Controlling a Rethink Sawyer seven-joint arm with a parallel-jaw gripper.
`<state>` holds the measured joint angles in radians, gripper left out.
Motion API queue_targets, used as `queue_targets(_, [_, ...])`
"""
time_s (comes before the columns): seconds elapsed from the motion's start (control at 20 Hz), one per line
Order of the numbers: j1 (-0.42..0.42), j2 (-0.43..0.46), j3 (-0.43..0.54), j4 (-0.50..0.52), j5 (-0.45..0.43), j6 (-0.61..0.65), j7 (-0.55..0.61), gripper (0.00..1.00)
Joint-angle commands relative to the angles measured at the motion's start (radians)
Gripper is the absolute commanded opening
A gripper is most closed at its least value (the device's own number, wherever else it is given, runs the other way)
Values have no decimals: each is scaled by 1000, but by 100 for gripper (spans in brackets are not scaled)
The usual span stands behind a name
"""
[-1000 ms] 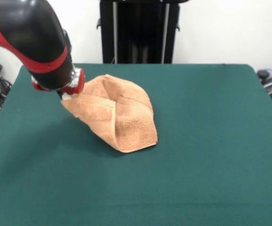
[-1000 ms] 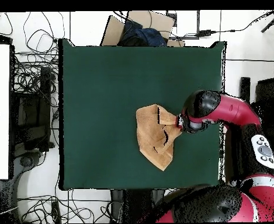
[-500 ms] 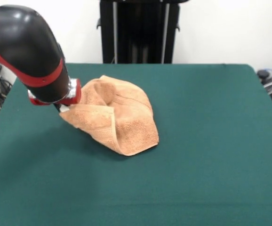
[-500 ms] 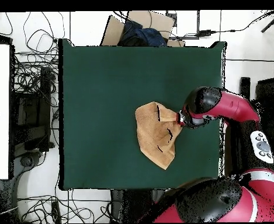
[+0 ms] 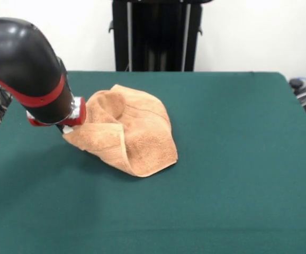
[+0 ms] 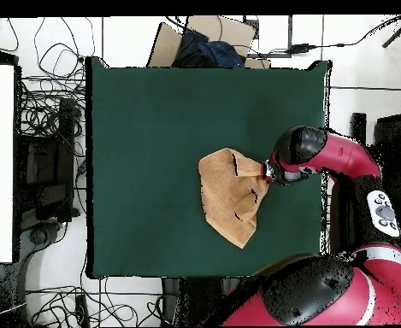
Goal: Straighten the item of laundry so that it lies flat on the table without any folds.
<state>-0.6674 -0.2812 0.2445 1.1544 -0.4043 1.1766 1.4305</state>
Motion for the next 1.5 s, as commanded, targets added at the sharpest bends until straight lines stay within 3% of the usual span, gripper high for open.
queue_targets(0.05, [-26, -46, -12, 63, -40, 22, -87, 0])
queue_targets(0.25, [-49, -120, -46, 163, -36, -20, -46, 0])
queue_targets(0.85, [-150, -198, -58, 340, -49, -121, -17, 0])
queue_targets(1.15, [-162, -206, -40, 373, -62, -166, -11, 0])
queue_targets(1.5, [-153, -190, -34, 329, -60, -135, -45, 0])
